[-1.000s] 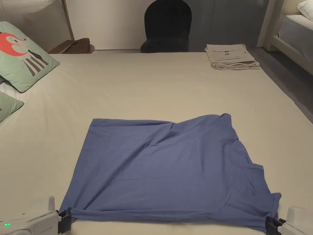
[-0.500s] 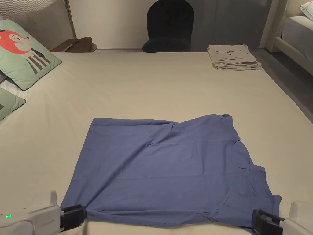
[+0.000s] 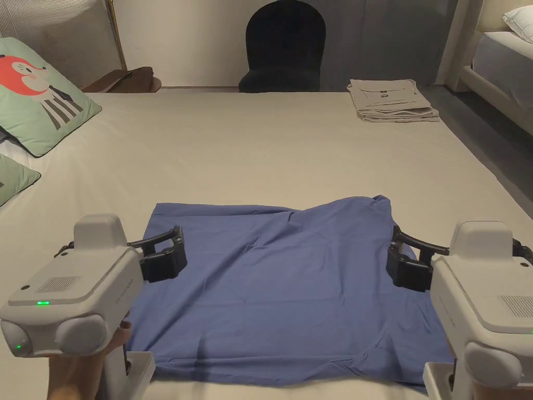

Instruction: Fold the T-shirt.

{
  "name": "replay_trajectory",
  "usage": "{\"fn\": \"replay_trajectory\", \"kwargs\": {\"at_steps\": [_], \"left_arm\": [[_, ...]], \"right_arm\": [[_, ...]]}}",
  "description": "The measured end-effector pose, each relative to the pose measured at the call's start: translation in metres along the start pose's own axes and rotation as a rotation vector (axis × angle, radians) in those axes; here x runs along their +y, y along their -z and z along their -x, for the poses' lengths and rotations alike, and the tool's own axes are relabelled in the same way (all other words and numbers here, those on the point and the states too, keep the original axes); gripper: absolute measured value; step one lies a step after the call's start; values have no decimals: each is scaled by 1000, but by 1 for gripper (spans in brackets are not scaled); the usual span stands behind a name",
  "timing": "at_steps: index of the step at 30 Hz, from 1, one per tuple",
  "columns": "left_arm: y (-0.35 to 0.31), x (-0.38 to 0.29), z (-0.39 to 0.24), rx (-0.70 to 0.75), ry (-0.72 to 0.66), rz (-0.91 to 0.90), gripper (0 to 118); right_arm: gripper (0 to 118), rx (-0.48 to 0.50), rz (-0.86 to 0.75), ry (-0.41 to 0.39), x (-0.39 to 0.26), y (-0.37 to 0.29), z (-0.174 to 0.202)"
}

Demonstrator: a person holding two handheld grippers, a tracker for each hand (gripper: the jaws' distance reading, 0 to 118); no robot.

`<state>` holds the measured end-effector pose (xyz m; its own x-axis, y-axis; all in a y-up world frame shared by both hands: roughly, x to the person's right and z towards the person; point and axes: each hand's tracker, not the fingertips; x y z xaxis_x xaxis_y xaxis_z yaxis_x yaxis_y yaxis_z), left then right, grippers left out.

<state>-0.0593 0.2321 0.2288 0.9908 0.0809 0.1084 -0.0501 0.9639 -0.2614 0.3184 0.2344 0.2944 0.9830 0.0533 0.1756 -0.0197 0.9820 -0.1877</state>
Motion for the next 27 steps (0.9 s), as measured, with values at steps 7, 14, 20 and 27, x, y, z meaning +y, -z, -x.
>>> {"fn": "replay_trajectory", "kwargs": {"at_steps": [7,14,20,27], "left_arm": [[2,-12,-18,22,65,-74,1],[5,-15,-14,-13,37,-25,0],[11,-27,11,-9,16,102,0],[0,-74,59,47,-14,310,0]], "right_arm": [[22,-23,-55,-14,-2,-1,13],[0,-9,-67,-18,-5,-1,12],[0,-4,-52,-9,-8,-3,7],[0,4,-24,-7,-17,-4,5]]}}
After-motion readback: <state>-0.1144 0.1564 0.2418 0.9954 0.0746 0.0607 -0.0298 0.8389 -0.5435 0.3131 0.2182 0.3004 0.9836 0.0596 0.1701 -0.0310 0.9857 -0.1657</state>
